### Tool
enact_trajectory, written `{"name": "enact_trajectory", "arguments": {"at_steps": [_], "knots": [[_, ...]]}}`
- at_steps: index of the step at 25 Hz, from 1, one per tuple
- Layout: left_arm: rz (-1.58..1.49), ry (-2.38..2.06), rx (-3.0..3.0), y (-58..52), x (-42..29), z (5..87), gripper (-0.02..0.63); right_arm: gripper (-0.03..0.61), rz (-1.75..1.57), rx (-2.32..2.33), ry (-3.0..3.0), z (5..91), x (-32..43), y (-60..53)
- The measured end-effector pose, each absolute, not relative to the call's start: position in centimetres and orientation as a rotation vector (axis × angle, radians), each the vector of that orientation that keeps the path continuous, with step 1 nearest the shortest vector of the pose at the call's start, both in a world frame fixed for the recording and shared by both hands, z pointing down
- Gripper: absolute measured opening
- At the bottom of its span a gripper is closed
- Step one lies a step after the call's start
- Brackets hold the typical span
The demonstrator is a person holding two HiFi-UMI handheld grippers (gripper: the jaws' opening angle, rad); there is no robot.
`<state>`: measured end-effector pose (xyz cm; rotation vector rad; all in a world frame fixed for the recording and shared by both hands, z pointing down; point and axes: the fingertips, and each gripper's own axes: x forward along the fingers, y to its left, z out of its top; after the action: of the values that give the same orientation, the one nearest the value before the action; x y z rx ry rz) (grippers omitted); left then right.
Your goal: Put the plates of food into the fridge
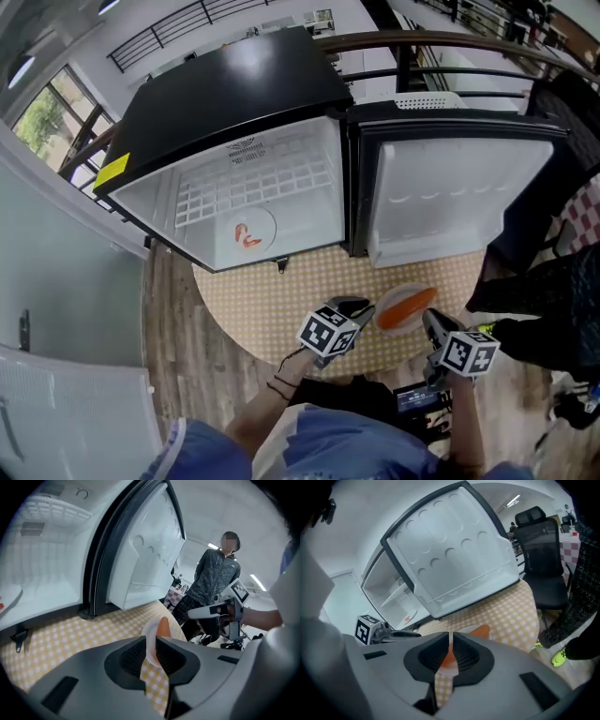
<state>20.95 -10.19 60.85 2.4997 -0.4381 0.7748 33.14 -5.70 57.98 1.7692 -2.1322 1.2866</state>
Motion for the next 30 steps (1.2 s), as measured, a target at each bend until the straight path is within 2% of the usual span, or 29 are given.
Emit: {"name": "enact_trajectory", "arguments": {"at_steps": [11,14,19,23,25,30], "knots": [[0.902,-0.339,2.322,-12.0,23.9,67.1,0.109,0.038,1.515,1.826,-1.910,65.2,34.8,-4.2],[0.939,-0.303,2.325,-11.9,24.3,67.5,0.110,0.097,1.561,1.810,-1.877,66.2,34.2,-3.9],[0.978,-0.253,2.325,-11.9,24.5,67.8,0.112,0.118,1.622,1.854,-1.782,67.7,34.7,-3.6],[1.000,-0.227,2.327,-11.5,25.0,67.8,0.110,0.115,1.758,1.867,-1.806,67.9,34.3,-3.9],[0.995,-0.239,2.323,-11.4,25.2,67.8,0.080,0.101,1.789,1.860,-1.802,68.0,33.8,-4.1],[0.956,-0.309,2.286,-11.0,24.7,67.7,0.074,0.073,1.856,1.894,-1.747,68.1,33.9,-4.1]]}}
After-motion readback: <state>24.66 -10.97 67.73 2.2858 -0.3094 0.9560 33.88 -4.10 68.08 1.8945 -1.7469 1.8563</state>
